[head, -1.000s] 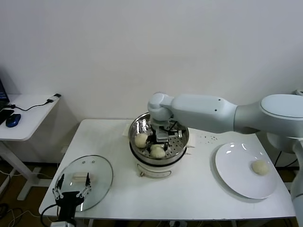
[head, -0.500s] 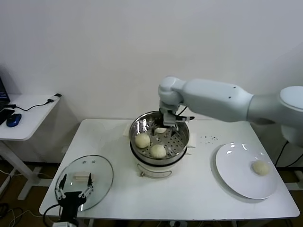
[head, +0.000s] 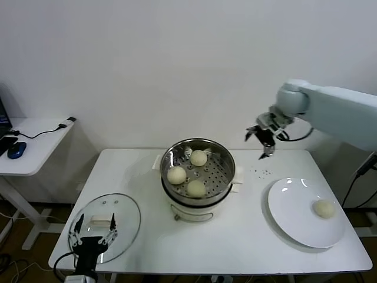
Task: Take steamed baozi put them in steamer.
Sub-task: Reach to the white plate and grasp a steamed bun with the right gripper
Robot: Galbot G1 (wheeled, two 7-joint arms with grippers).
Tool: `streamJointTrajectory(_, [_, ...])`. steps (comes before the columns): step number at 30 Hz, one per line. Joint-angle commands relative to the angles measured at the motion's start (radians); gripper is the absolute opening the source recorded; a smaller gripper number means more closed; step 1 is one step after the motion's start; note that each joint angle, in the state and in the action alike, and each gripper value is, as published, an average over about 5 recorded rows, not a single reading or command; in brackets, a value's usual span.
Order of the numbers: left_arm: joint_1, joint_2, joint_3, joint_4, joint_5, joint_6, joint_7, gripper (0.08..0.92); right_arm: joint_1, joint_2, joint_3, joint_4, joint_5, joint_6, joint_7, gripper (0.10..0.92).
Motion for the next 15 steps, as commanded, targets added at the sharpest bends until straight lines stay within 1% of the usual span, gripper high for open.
streamJointTrajectory(1, [-0.005,0.005,0.000,-0.007,0.008,0.007,0.000,0.823,-0.409,-0.329,0.340,-0.059,-0.147,-0.130,-0.047,0.823])
streamJointTrajectory(8, [0.000,0.002,-0.003,-0.005,0.018,0.006,-0.001,0.823,-0.715,-0.337,0.648,-0.149,-0.368,-0.027,-0.088,0.823])
streamJointTrajectory(15, [0.003,-0.005,-0.007,0.000,0.027,0.005,-0.003,0.823,-0.834,-0.275,0.805,-0.258,-0.453,0.001,-0.087,0.823])
